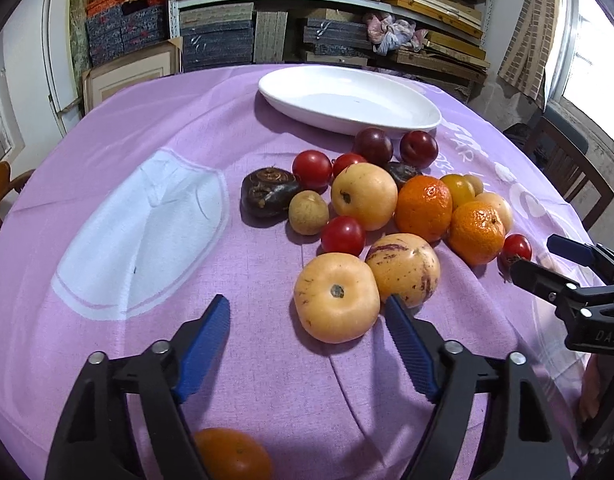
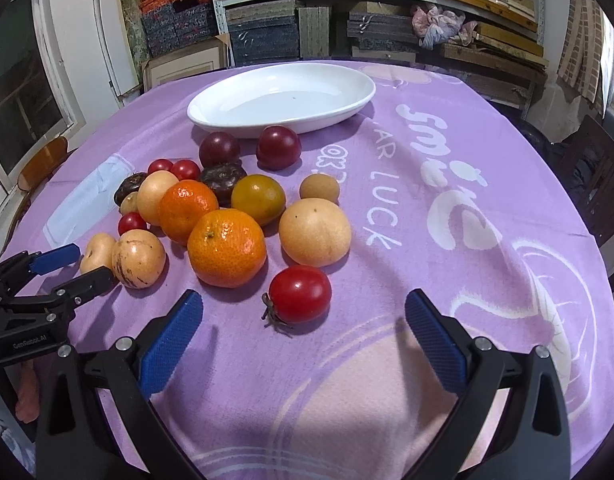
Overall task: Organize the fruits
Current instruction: 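Reach the left tool to the large pale yellow fruit and close on it, then drop pale yellow fruit in plate with left tool while right tool places red tomato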
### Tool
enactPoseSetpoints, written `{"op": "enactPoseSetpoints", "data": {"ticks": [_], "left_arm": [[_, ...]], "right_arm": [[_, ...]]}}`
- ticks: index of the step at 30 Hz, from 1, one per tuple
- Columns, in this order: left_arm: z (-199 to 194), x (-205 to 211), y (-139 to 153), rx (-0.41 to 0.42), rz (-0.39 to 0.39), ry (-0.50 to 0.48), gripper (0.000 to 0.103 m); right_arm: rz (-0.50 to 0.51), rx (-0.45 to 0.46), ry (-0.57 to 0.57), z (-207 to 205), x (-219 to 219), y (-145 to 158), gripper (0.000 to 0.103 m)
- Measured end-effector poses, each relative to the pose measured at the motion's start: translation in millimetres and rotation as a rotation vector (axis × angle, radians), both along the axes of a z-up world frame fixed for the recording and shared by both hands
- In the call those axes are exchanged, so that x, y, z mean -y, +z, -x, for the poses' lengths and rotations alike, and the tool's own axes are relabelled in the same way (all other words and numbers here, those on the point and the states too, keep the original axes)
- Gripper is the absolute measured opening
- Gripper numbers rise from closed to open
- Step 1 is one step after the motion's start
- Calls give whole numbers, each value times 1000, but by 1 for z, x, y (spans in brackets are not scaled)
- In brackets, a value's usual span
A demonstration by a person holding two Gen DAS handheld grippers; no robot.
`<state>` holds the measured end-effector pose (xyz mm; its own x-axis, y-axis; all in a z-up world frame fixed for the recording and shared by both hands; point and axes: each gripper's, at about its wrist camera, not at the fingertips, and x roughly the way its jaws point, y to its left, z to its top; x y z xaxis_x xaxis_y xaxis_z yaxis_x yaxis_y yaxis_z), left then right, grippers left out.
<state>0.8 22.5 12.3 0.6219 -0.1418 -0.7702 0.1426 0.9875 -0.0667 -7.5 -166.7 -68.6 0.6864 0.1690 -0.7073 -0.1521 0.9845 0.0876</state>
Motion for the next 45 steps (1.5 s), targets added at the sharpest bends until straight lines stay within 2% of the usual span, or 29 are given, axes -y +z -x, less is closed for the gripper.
{"op": "enactPoseSetpoints", "data": {"ticks": [9,13,16,17,21,26,31,35,38,39,43,45], "left_arm": [[-17,8,2,-21,6,-42,71],[-25,7,-1,-56,60,-64,55],[-23,10,0,-47,46,-79,49],[-22,11,0,-44,46,-86,44],[-18,14,1,-30,36,-103,43],[-2,15,10,37,1,-91,43],[14,-4,20,91,21,-33,43],[13,-21,22,97,73,9,43],[15,-24,23,108,83,5,43],[15,-24,23,109,87,0,43],[18,-24,23,104,99,-16,43],[19,-24,23,102,107,-26,43]], "right_arm": [[-7,-17,0,-2,0,-2,99],[-14,-17,-9,-3,2,-3,99],[-16,-15,-12,-3,3,-2,99],[-16,-15,-11,-3,3,-2,99],[-3,-10,-10,-2,3,-2,99],[1,-8,-9,-2,3,-2,99],[-2,7,35,4,2,1,99],[-32,41,96,14,5,6,99],[-51,54,117,17,10,4,98],[-58,51,118,16,11,3,94],[-72,9,140,9,11,-4,54],[-44,6,143,8,6,-6,52]]}}
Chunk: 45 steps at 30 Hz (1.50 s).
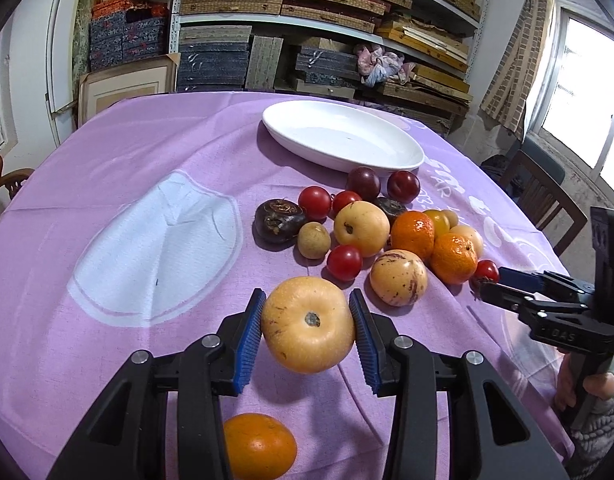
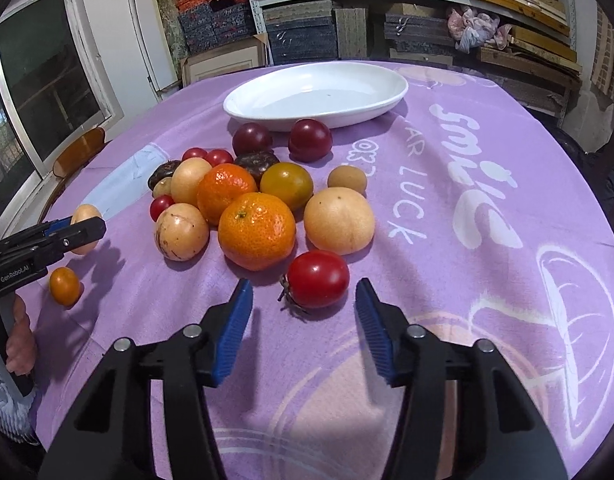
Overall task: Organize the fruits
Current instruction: 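Drop pale yellow fruit in plate with left tool while right tool places red tomato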
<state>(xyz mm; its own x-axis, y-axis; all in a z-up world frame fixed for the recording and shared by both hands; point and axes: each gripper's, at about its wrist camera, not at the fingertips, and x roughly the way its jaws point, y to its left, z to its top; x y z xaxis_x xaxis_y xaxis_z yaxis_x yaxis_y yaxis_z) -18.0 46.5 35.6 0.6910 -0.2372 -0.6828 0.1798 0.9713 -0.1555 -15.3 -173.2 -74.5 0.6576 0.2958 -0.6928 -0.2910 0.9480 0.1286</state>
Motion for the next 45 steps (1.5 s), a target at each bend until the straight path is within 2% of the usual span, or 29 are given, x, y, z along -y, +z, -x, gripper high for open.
{"op": "enactPoseSetpoints", "data": {"ticks": [2,4,6,15,21,25,28,31,34,37,40,45], "left_arm": [[2,1,1,6,2,-6,43],[3,2,2,11,4,-13,43],[3,3,1,10,3,-16,43],[0,7,-5,-13,-6,-28,43],[-4,4,-7,-25,11,-15,43],[-10,-4,6,-43,63,-9,43],[-24,-4,32,-27,41,-21,43],[-52,7,56,0,5,-39,43],[-100,23,65,-22,0,-54,43],[-148,38,57,-62,-10,-45,43],[-184,52,43,-91,-72,-31,43],[-224,57,24,-149,-79,-25,43]], "right_arm": [[37,16,2,1,-5,0,49],[44,23,7,1,-7,0,40],[48,23,5,-1,-7,0,36],[32,-10,8,-11,-5,-4,35],[8,17,13,-7,-2,0,33],[-48,43,10,1,7,13,33],[-90,69,16,2,19,35,33],[-68,98,6,-19,25,64,33],[-43,90,-2,-62,21,78,33],[-16,61,-14,-110,9,78,33],[24,31,-14,-155,-9,72,33],[80,-7,0,-203,-31,61,34]]}}
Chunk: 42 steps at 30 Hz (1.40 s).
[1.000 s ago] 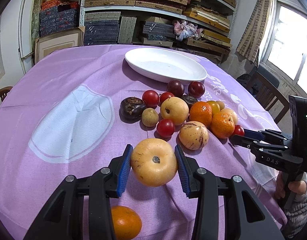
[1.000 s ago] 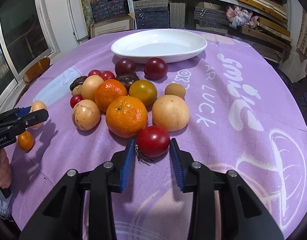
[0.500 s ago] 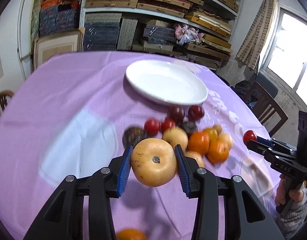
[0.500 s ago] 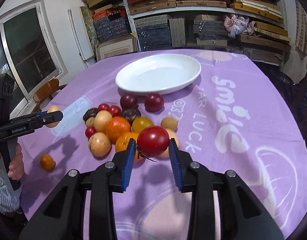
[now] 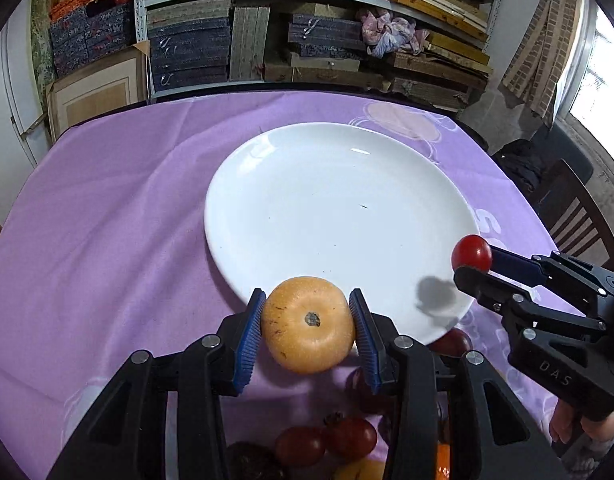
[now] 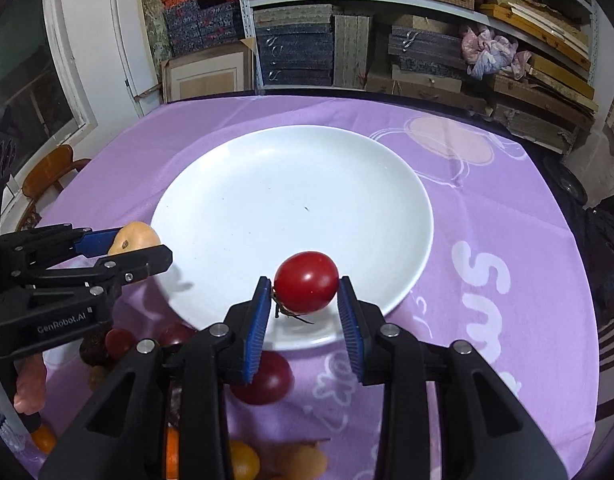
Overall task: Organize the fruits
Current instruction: 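Drop pale yellow fruit in plate with left tool while right tool places red tomato, then grasp the orange fruit on the cloth with the left tool and lift it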
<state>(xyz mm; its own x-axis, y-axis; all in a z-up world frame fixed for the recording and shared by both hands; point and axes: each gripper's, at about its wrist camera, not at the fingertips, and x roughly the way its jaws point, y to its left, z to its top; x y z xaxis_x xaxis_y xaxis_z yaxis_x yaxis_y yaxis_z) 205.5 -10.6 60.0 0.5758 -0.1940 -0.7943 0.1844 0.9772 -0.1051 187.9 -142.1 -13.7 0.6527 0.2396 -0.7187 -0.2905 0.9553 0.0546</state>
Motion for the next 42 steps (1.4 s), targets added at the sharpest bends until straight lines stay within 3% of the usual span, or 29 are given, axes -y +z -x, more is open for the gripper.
{"op": "enactPoseSetpoints", "data": {"ticks": [4,9,11,16,21,26,32,37,42], "left_arm": [[-15,1,-6,-8,20,7,43],[-10,1,3,8,26,0,46],[3,-5,8,21,24,2,46],[56,-45,19,44,13,35,54],[133,-91,22,59,23,99,56],[218,-96,20,90,-1,74,62],[288,-61,2,175,-138,4,63],[295,-58,-15,149,-116,0,63],[286,-65,-27,95,-40,11,63]], "right_arm": [[10,-1,-13,-16,-3,-5,35],[0,34,-25,-1,11,2,35],[-16,54,-25,16,21,5,44],[-69,142,-72,83,56,10,81],[-225,181,-132,141,97,1,95],[-389,164,-199,161,131,-20,96],[-452,147,-241,157,147,-23,96],[-437,158,-241,158,145,-21,97],[-415,160,-230,159,141,-18,99]]}}
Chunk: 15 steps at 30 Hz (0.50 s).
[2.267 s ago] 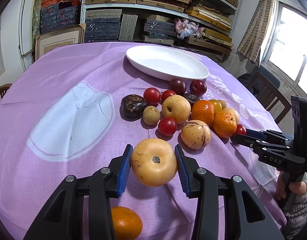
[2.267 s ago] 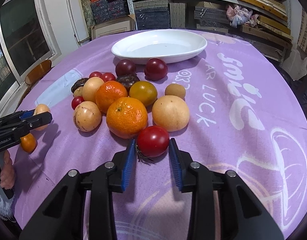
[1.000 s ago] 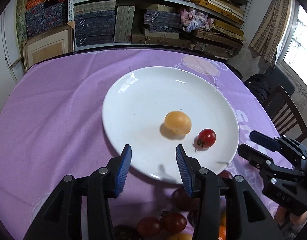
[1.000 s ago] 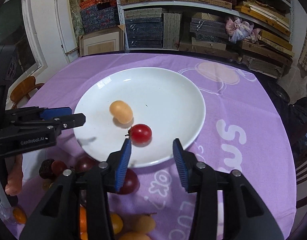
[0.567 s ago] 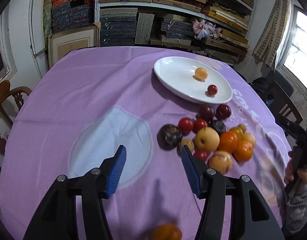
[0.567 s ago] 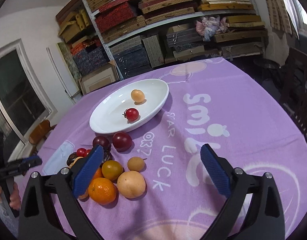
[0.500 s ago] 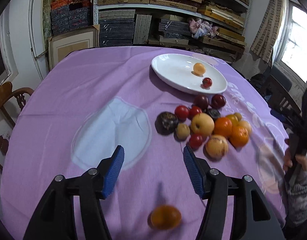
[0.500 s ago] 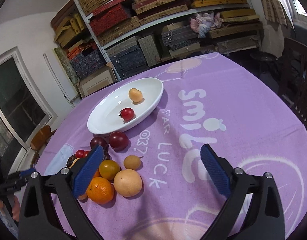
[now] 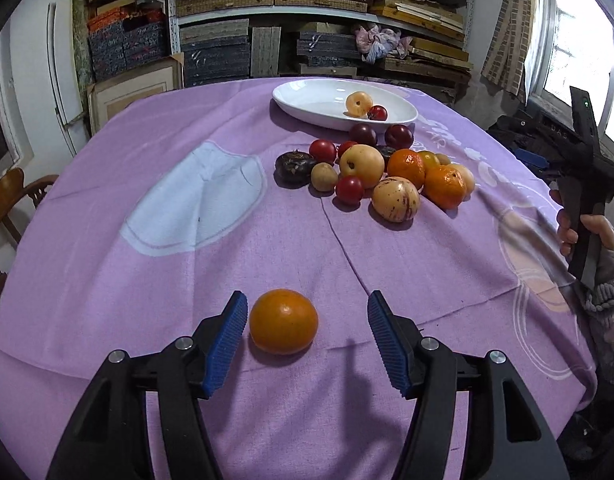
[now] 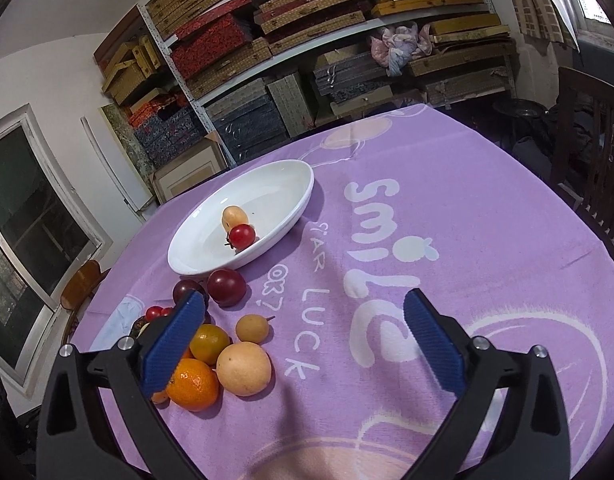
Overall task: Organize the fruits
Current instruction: 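Grasp the orange fruit on the cloth with the left tool and lift it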
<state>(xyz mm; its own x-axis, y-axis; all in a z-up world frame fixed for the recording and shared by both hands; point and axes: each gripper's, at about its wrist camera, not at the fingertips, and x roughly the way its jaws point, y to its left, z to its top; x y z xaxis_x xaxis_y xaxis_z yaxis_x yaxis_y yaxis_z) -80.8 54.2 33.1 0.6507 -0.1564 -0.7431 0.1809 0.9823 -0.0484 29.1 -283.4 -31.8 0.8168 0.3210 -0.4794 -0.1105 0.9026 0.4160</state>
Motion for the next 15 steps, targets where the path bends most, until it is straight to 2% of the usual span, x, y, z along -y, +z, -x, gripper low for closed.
{"op": "enactPoseSetpoints", "data": {"ticks": [15], "left_arm": [[-6,-4,-18,-42,17,31,63]], "right_arm": [[-15,-8,-12,-2,1,-4,99]]}}
